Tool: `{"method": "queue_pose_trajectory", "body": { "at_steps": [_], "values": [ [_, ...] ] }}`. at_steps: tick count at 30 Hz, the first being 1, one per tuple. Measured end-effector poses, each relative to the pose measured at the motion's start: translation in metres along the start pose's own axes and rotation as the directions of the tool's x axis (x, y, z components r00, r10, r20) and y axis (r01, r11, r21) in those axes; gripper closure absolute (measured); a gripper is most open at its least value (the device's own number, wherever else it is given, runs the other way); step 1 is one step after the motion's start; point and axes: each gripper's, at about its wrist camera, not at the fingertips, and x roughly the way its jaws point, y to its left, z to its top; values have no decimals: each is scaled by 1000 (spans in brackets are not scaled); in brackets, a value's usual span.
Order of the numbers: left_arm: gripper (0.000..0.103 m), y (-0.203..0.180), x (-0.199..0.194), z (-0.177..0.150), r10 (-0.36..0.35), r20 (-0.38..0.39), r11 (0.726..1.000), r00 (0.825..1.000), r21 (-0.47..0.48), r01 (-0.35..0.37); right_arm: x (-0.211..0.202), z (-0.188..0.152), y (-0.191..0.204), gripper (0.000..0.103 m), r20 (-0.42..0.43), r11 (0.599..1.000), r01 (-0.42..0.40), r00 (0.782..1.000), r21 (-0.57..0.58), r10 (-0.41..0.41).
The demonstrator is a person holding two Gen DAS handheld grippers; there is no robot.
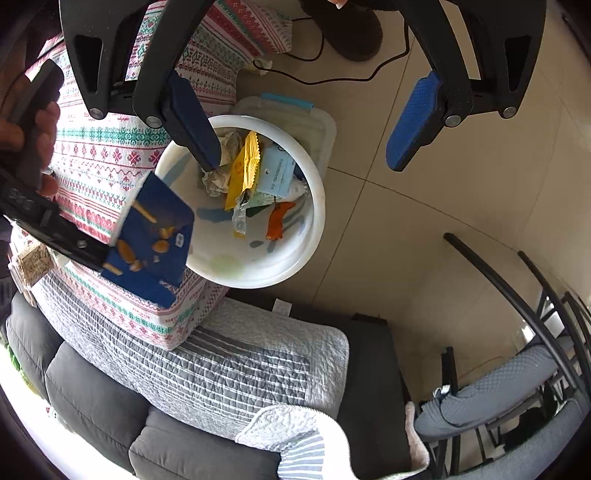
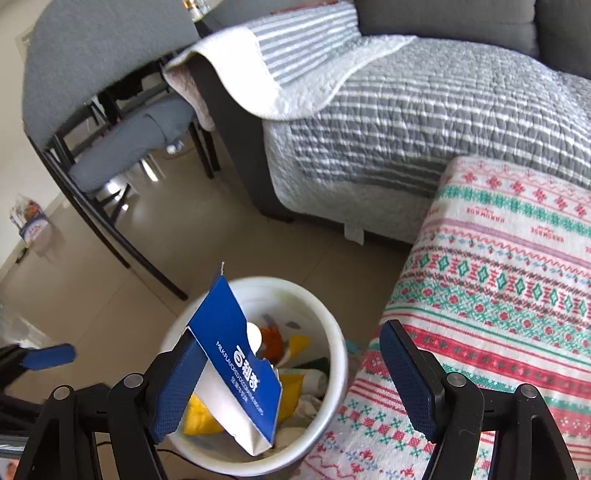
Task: Collect trash
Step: 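Lower the blue box into the bin and open the right tool, then move both tools back over the table toward the red can and white bottle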
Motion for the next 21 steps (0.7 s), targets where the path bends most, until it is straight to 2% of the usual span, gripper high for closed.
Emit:
{"method": "queue_pose_trajectory", "body": {
  "at_steps": [6,10,17,21],
  "values": [
    [10,-1,6,4,4,-10,1000,1000,11,-4,28,-13,-10,23,-80,994,101,991,-48,-105],
    [10,-2,7,4,5,-12,1000,1000,23,-5,30,-20,-16,23,-105,992,113,987,-56,-118],
    [10,-8,4,6,-5,-5,999,1000,33,6,-6,-25,-19,23,-73,991,122,989,-54,-126],
    [10,-20,2,7,-11,3,999,1000,52,11,-35,-30,-30,20,-51,985,171,984,-36,-173]
  ]
}}
